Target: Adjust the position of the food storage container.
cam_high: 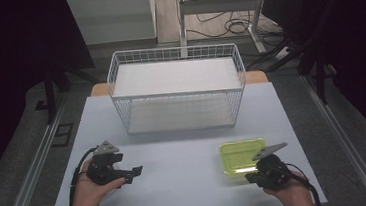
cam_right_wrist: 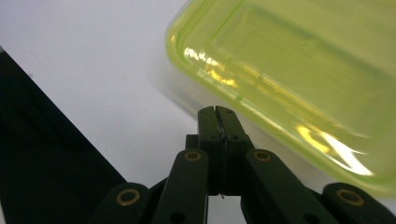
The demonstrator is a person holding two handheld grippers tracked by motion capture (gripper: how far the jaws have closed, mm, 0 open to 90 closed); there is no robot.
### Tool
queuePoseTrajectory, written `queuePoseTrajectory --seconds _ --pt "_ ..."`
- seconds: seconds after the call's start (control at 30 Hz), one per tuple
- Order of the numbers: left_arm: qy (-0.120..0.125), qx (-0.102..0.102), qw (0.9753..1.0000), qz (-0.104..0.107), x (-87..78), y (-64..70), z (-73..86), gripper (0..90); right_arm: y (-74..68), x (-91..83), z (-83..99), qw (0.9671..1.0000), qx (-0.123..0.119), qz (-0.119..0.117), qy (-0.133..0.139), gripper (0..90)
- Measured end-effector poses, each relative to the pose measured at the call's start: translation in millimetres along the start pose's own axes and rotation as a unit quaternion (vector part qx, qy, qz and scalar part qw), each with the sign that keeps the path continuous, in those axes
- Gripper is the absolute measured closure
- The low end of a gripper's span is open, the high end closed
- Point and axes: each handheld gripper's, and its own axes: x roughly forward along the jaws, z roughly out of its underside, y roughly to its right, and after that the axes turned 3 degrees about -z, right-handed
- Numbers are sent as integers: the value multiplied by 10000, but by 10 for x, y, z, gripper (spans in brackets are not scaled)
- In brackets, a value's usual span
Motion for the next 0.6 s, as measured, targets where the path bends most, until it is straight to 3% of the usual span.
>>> queuePoseTrajectory --seconds 0.17,0.23,0.3,0.37,0.6 --pt "24 14 10000 43 -8 59 -34 135 220 -384 -32 9974 287 405 516 895" --pt "21 22 10000 55 -1 72 -46 134 439 -534 -74 9933 559 758 669 895" --pt "-2 28 10000 39 10 65 -47 134 499 -551 -84 9921 626 857 672 895" --pt "-13 0 10000 18 19 58 -42 135 748 -517 -120 9874 953 1124 576 895" --pt "-50 -64 10000 -28 18 39 -3 134 999 -252 -22 9853 1221 1187 161 895"
